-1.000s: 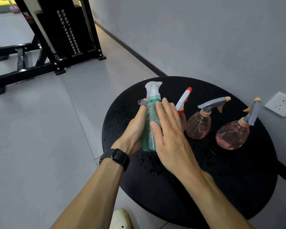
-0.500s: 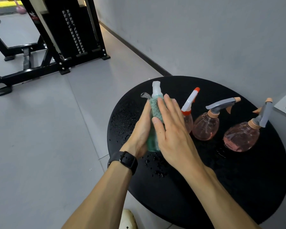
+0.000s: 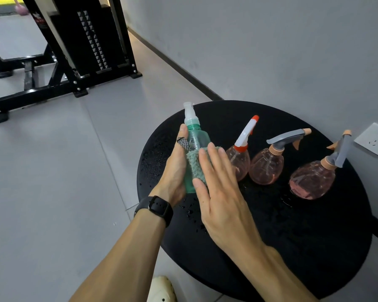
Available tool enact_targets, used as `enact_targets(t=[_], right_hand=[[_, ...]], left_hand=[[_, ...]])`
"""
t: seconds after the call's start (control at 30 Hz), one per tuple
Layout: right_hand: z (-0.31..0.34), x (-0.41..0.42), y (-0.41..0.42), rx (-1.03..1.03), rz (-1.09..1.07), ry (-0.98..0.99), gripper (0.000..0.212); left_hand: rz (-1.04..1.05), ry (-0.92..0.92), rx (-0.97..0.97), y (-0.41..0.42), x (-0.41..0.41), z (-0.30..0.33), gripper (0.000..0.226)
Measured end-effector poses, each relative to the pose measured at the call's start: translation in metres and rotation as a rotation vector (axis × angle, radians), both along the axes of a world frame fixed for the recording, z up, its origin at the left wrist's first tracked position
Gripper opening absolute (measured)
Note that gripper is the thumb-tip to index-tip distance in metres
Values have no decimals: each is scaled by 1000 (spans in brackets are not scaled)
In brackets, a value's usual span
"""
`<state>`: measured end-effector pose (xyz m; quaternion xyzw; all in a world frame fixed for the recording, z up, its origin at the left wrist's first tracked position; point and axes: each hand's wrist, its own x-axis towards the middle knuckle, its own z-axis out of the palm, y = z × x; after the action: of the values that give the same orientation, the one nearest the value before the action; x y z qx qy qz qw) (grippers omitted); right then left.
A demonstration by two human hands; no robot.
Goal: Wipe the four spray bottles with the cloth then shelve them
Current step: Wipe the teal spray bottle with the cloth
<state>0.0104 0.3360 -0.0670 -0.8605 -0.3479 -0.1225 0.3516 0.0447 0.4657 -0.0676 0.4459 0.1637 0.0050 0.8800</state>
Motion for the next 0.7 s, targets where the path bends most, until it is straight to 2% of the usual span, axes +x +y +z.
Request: enact_targets(t=[0.4, 0.53, 0.7], right_hand=[[10, 19, -1, 20, -34, -19, 54], [16, 27, 2, 27, -49, -28, 53], [21, 36, 4, 15, -66, 28, 53]], left_hand=[[-5, 59, 155, -13, 2, 1, 87], [-90, 85, 186, -16, 2, 2, 76], [-202, 86, 126, -18, 1, 4, 75]])
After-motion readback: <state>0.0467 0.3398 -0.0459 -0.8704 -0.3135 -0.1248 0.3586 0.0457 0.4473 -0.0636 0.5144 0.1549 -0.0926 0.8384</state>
